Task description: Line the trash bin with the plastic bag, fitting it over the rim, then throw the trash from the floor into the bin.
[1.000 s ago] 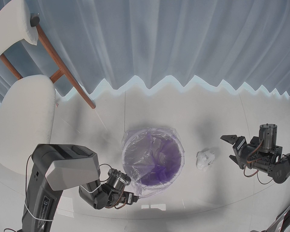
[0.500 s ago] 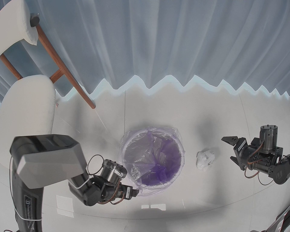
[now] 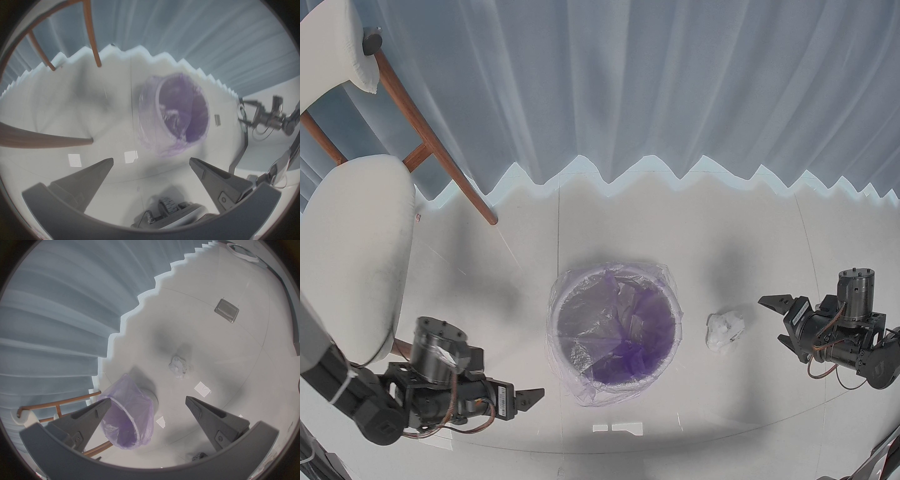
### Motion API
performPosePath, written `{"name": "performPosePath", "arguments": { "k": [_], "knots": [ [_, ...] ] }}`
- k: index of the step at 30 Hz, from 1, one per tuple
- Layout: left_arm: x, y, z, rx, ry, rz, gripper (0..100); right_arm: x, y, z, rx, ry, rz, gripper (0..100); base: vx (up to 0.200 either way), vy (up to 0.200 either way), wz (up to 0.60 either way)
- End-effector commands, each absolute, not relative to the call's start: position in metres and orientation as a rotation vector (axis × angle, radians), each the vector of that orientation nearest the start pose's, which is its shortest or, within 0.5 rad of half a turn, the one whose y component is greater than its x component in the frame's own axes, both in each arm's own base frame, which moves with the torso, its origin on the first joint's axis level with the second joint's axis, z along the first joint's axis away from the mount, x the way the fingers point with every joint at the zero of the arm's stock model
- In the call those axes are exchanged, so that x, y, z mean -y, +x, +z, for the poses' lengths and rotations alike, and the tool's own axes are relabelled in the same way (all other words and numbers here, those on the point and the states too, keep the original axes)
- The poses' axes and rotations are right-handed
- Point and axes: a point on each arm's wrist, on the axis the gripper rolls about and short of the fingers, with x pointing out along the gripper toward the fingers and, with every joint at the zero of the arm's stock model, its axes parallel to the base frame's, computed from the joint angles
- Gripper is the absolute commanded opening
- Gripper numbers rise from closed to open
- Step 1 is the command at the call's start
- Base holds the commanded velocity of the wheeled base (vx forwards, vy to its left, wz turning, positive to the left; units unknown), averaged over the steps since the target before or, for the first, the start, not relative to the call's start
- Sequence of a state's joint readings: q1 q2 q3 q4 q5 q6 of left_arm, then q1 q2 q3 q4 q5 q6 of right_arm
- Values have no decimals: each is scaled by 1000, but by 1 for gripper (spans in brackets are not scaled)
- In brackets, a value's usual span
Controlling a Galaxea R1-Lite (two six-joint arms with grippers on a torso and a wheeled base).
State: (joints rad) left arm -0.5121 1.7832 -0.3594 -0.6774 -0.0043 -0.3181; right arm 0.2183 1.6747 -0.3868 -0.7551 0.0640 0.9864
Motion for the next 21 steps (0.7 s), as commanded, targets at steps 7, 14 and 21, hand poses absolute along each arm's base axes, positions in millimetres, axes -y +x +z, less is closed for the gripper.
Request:
{"name": "performPosePath", "arguments": {
  "k": [7,14,21],
  "knots": [
    [57,149,130,-477,-390,-283,100,-51,225,87,-675,801,-4,100,0,0,0],
    [37,125,123,-451,-419,-240,100,-50,219,65,-743,592,37,100,0,0,0],
    [25,126,124,-449,-464,-259,100,-55,231,55,-732,586,51,100,-114,0,0]
  ]
}}
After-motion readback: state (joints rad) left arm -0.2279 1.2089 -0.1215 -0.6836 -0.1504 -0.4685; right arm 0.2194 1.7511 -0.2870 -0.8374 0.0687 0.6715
